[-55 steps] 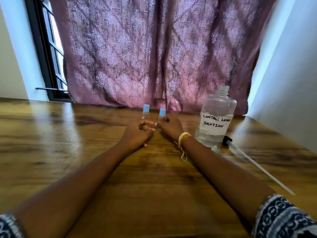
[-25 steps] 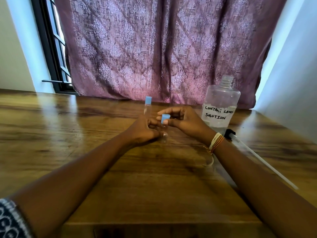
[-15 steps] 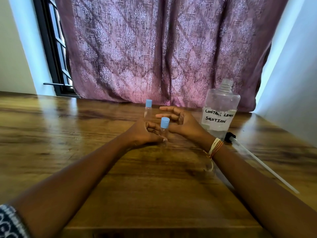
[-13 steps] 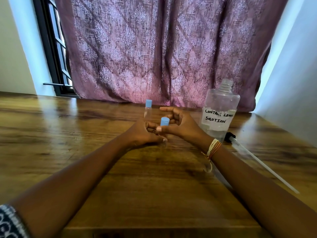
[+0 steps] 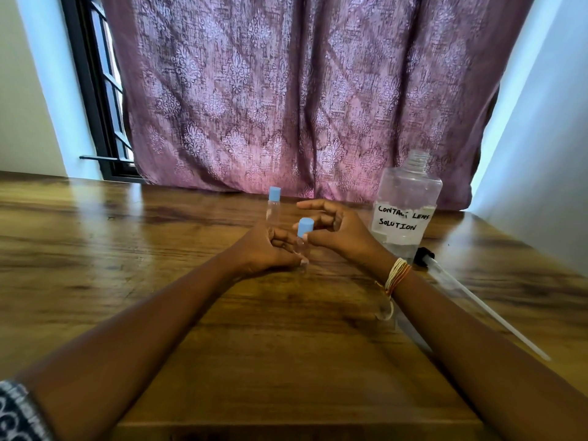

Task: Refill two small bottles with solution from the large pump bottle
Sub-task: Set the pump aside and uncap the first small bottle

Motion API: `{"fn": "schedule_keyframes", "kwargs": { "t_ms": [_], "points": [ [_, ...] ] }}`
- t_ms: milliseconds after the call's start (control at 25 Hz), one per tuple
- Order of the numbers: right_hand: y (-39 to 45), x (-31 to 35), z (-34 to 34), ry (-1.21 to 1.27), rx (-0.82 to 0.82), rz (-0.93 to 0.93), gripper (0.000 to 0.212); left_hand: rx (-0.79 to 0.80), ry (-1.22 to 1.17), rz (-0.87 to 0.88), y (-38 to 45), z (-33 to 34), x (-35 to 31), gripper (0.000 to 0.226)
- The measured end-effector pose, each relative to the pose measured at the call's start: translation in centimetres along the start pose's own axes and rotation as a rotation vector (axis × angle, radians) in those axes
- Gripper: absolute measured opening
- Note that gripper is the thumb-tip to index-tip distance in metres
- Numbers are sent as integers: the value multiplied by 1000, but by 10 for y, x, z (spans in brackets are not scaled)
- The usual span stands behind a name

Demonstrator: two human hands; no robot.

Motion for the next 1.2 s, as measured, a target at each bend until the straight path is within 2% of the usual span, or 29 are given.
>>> {"fn": "schedule_keyframes", "kwargs": {
  "t_ms": [80, 160, 240, 400, 480, 600, 680, 800, 880, 1080, 1200],
  "points": [
    [-1, 1, 5, 44, 58, 10, 53, -15, 17, -1, 0, -2, 0, 31],
    [-1, -1, 7, -23, 47, 29, 54, -10, 16, 0, 0, -1, 0, 31],
    [0, -3, 1, -69, -19, 50, 51, -1, 7, -5, -1, -1, 0, 29],
    [3, -16, -18, 182, -253, 118, 32, -20, -18, -23, 1, -2, 2, 26],
    [2, -25, -23, 153, -319, 148, 26, -19, -9, -19, 0, -2, 1, 28],
    [-3, -33, -25, -226, -245, 89, 16, -14, -5, -23, 0, -2, 1, 32],
    [-3, -39, -21, -478, -123, 53, 15, -14, 1, -31, 0, -3, 2, 32],
    [-2, -54, -8, -714, 102, 114, 18, -4, 3, -36, 1, -2, 2, 30],
    [-3, -59, -6, -785, 135, 167, 26, 10, 1, -32, 1, -1, 2, 28],
    [-11, -40, -9, -748, 56, 199, 53, -12, 22, -15, -3, 0, 2, 31],
    [-28, -26, -9, -747, 70, 270, 45, -62, 65, 24, -9, 2, 1, 32]
  ]
}}
Point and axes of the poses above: each hand's wrist, its own y-axis towards the middle knuckle, its own z-axis out of the palm, x = y × z, the point moved 8 cm from there along y, towards the middle knuckle, and after that the axes turned 15 degrees about -z, right-handed, at the moved point
